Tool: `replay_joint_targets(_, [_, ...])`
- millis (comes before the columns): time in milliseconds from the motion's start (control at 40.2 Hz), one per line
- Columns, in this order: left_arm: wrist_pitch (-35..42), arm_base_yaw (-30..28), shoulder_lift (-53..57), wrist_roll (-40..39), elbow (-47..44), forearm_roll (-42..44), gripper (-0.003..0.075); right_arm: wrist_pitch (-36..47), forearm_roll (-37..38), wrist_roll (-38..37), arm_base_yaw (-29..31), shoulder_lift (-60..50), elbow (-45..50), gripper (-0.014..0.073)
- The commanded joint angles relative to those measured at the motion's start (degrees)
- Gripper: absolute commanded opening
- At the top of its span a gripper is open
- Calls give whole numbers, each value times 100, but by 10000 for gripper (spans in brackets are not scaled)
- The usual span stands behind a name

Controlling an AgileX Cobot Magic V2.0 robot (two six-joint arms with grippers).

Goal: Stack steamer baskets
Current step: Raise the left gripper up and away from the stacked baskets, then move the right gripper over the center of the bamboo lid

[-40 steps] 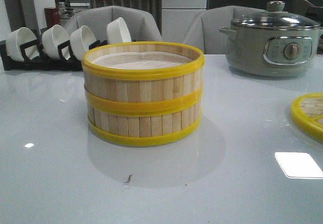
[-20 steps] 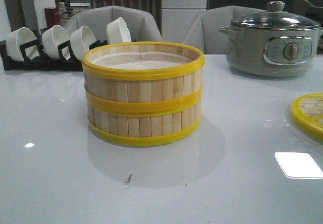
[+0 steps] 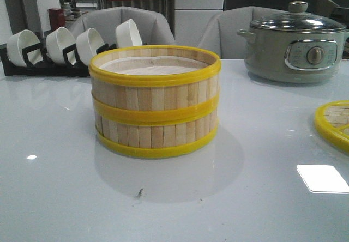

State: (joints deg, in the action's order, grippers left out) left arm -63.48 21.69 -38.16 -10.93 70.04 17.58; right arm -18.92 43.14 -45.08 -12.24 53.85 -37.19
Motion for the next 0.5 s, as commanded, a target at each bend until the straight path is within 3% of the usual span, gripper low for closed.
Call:
replay_joint_targets(0, [571, -17, 358, -147, -221, 100, 86, 371, 156, 8, 21, -49, -216, 344])
replay_joint_targets(249, [979, -17, 1094, -265, -1002, -59, 86, 529, 156, 8, 21, -49, -216, 344])
replay_joint_targets(472, [966, -17, 1107, -265, -1464, -218, 86, 697, 156, 8, 21, -49, -216, 344])
